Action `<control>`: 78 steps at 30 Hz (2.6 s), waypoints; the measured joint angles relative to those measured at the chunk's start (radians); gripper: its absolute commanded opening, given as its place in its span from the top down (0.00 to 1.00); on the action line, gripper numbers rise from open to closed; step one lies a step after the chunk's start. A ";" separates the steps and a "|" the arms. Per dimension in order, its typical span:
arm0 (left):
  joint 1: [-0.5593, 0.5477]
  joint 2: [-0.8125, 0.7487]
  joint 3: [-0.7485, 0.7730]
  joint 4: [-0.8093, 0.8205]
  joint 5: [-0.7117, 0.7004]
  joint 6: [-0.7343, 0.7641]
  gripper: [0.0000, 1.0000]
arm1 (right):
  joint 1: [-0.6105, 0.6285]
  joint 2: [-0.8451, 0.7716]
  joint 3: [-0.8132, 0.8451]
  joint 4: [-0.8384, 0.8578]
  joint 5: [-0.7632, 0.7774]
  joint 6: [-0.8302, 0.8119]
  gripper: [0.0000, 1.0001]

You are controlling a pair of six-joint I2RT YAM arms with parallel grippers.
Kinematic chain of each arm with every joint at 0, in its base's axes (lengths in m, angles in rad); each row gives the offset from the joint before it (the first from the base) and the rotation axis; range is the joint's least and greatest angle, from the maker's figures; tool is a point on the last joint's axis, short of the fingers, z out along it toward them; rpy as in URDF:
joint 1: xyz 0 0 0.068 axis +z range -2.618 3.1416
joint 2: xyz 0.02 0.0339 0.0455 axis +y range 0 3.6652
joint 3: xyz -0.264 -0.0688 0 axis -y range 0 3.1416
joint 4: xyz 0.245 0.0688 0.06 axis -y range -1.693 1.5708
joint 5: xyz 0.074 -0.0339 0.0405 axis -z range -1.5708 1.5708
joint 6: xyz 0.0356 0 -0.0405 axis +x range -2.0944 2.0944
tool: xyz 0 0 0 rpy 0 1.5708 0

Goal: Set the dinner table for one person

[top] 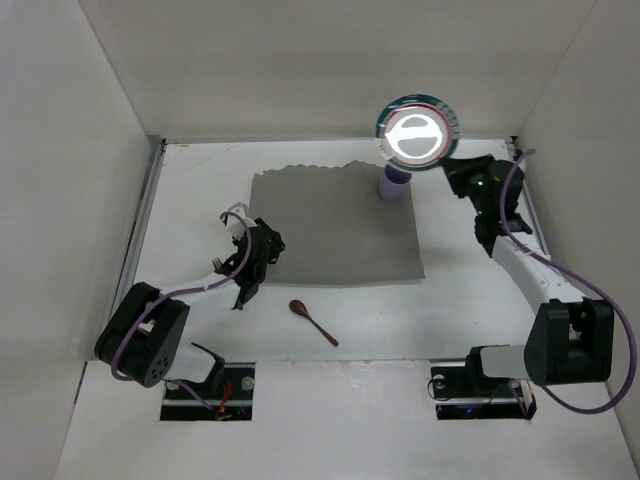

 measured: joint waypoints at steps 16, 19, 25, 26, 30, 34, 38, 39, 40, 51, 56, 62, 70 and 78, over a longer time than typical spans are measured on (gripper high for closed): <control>0.108 -0.158 -0.030 -0.044 -0.044 0.008 0.66 | 0.513 0.357 0.169 -0.139 -0.001 -0.204 0.95; 0.113 -0.165 -0.034 -0.051 -0.053 0.009 0.66 | 0.526 0.413 0.171 -0.162 0.003 -0.205 0.95; 0.110 -0.158 -0.034 -0.052 -0.053 0.010 0.66 | 0.526 0.461 0.171 -0.172 0.031 -0.208 0.94; 0.110 -0.155 -0.034 -0.052 -0.053 0.010 0.66 | 0.526 0.465 0.171 -0.172 0.039 -0.208 0.93; 0.105 -0.149 -0.034 -0.052 -0.053 0.010 0.66 | 0.526 0.478 0.171 -0.171 0.043 -0.205 0.89; 0.103 -0.143 -0.034 -0.052 -0.052 0.010 0.66 | 0.526 0.480 0.167 -0.172 0.045 -0.200 0.82; 0.097 -0.137 -0.034 -0.051 -0.052 0.010 0.66 | 0.524 0.480 0.149 -0.173 0.067 -0.201 0.77; 0.097 -0.133 -0.034 -0.052 -0.051 0.009 0.66 | 0.524 0.480 0.141 -0.178 0.074 -0.203 0.75; 0.096 -0.129 -0.034 -0.052 -0.050 0.009 0.66 | 0.524 0.480 0.135 -0.189 0.080 -0.208 0.72; 0.090 -0.123 -0.034 -0.052 -0.049 0.010 0.65 | 0.550 0.343 0.053 -0.276 0.148 -0.360 0.56; 0.086 -0.122 -0.033 -0.051 -0.048 0.010 0.65 | 0.692 0.187 0.007 -0.290 0.175 -0.523 0.88; 0.086 -0.115 -0.034 -0.051 -0.044 0.011 0.65 | 0.973 0.158 -0.037 -0.283 0.177 -0.662 0.87; 0.098 -0.119 -0.034 -0.051 -0.048 0.012 0.65 | 1.149 0.211 -0.061 -0.259 0.184 -0.788 0.60; 0.113 -0.137 -0.034 -0.052 -0.054 0.021 0.65 | 1.223 0.285 -0.059 -0.247 0.236 -0.838 0.58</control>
